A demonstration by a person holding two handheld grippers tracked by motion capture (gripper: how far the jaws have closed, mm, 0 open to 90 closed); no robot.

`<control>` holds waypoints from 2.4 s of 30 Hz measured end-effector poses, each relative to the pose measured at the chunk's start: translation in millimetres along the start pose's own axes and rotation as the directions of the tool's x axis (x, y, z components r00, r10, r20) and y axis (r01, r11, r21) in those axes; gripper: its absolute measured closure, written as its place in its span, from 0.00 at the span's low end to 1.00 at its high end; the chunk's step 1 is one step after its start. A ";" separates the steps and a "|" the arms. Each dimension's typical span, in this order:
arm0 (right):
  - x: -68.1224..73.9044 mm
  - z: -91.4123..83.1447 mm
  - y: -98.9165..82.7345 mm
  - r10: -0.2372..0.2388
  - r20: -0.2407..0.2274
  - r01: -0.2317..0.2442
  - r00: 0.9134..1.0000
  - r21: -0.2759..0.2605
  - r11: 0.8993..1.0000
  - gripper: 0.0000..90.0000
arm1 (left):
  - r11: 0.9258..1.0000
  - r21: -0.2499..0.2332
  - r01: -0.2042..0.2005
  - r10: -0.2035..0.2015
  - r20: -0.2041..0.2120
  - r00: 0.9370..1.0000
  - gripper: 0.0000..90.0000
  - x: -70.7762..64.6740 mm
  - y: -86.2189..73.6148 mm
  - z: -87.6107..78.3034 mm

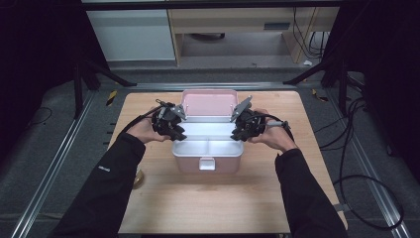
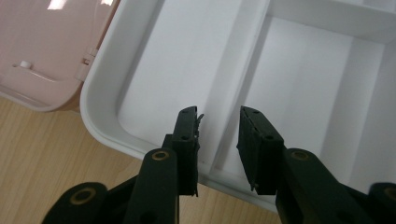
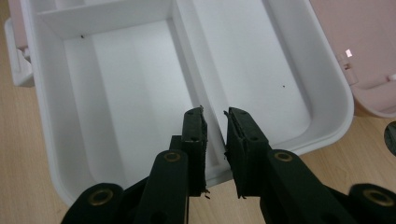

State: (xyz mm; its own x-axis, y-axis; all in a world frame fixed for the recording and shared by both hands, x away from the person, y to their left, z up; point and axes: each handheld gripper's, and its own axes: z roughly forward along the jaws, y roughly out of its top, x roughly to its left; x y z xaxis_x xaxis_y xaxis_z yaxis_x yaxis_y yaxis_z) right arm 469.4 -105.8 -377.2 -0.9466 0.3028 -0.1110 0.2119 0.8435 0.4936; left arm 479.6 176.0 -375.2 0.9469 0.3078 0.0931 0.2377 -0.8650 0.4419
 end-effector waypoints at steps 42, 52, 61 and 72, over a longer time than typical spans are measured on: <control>-17.3 -3.5 28.1 -0.101 -0.119 0.116 0.988 0.134 0.984 0.96 | 0.993 0.022 -0.118 0.115 0.115 0.987 0.95 14.0 10.8 -13.5; 8.4 -48.7 47.7 -0.165 -0.056 0.171 0.985 0.115 0.979 0.97 | 0.988 -0.016 -0.154 0.155 0.064 0.986 0.95 -11.5 15.2 -61.9; 49.5 -67.0 43.1 -0.186 -0.073 0.193 0.980 0.112 0.975 0.97 | 0.979 0.032 -0.203 0.201 0.056 0.978 0.96 -57.0 15.6 -84.0; 100.9 -67.5 26.1 -0.212 -0.115 0.224 0.970 0.095 0.970 0.98 | 0.975 0.058 -0.216 0.210 0.088 0.974 0.97 -111.2 -3.3 -86.7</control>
State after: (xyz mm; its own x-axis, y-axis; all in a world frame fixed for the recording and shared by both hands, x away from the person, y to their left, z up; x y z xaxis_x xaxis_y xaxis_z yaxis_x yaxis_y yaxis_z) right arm 363.1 -83.2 -317.2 -0.9915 0.0638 -0.1137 0.0170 0.9280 0.3722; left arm 354.8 178.9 -309.6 0.9910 0.0828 0.1050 0.0398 -0.9324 0.3593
